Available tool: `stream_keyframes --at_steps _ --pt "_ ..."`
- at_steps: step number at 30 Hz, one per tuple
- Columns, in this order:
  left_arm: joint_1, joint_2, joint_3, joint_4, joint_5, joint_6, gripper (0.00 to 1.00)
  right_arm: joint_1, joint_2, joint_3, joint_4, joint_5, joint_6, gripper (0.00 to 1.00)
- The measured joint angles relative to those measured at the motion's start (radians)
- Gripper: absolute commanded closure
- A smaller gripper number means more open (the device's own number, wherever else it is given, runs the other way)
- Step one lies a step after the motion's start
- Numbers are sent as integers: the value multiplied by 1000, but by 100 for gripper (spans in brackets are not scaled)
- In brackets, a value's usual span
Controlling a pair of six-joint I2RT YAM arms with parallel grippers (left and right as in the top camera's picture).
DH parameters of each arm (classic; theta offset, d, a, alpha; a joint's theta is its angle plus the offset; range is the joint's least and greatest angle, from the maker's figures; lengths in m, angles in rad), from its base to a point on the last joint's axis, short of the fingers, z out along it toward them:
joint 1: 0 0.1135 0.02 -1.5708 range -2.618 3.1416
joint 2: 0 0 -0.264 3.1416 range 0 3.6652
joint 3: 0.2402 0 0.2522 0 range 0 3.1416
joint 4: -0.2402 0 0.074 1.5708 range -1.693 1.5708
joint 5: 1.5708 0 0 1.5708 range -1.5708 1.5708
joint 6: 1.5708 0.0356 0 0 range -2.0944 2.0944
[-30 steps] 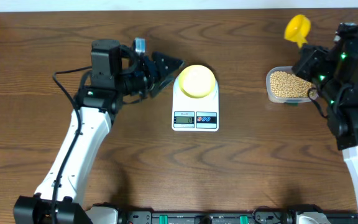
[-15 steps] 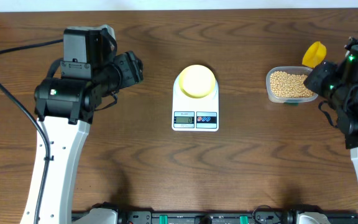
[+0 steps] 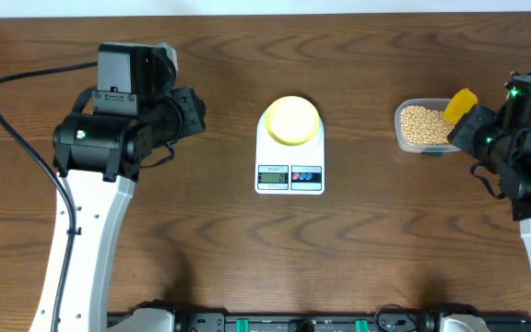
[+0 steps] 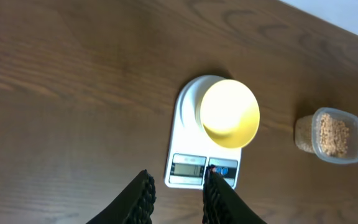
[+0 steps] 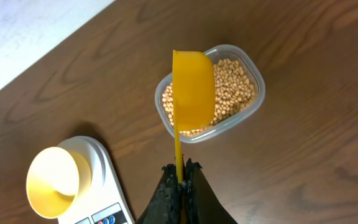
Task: Scoop item into bowl and weigh 50g on scale
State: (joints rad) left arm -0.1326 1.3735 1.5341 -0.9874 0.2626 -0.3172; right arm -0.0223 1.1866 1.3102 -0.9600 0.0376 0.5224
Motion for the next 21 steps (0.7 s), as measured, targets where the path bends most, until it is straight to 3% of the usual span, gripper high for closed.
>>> stream_keyframes --at_steps 3,6,21 --pt "0 0 0 -24 7 3 76 0 0 0 -5 -2 1 99" --pt "0 0 0 -57 15 2 92 0 0 0 -9 -4 1 99" --pt "0 0 0 -195 79 107 93 0 0 0 -20 -4 3 99"
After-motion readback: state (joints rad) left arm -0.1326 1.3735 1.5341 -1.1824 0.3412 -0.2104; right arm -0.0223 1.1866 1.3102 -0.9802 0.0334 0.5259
